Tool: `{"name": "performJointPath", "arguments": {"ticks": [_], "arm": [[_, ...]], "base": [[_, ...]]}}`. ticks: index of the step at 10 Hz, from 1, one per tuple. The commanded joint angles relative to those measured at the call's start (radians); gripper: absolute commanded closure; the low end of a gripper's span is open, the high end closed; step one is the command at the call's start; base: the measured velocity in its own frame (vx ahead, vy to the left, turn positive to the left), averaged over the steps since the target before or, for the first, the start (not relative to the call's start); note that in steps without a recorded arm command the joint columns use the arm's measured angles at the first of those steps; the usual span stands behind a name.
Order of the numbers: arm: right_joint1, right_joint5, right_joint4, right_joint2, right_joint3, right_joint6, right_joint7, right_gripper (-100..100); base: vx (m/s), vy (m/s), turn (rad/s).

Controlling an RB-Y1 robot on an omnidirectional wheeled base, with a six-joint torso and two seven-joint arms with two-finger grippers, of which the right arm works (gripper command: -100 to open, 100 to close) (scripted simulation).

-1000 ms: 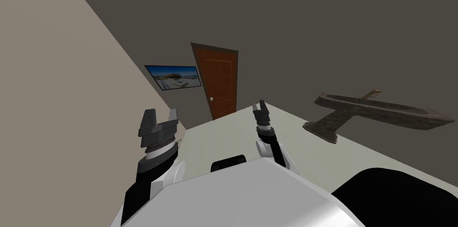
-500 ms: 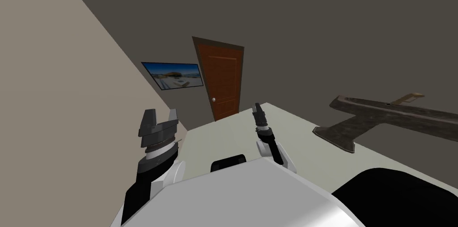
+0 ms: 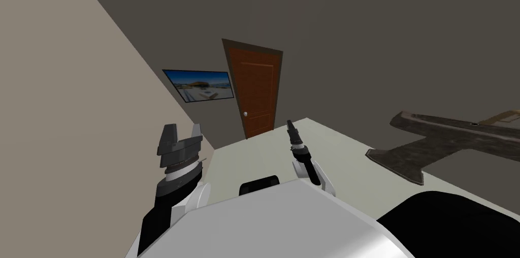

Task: Pull the door open

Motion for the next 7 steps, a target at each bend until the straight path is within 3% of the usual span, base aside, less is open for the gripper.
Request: {"name": "performJointPath", "arguments": {"ticks": [1, 7], "arm": [[-0.005, 0.014, 0.026, -0.002, -0.008, -0.004, 0.029, -100], [-0.03, 0.06, 0.139, -0.016, -0.049, -0.028, 0.128, -100]], "base": [[0.087, 0.059, 0.05], [0.103, 0.068, 0.047]]}}
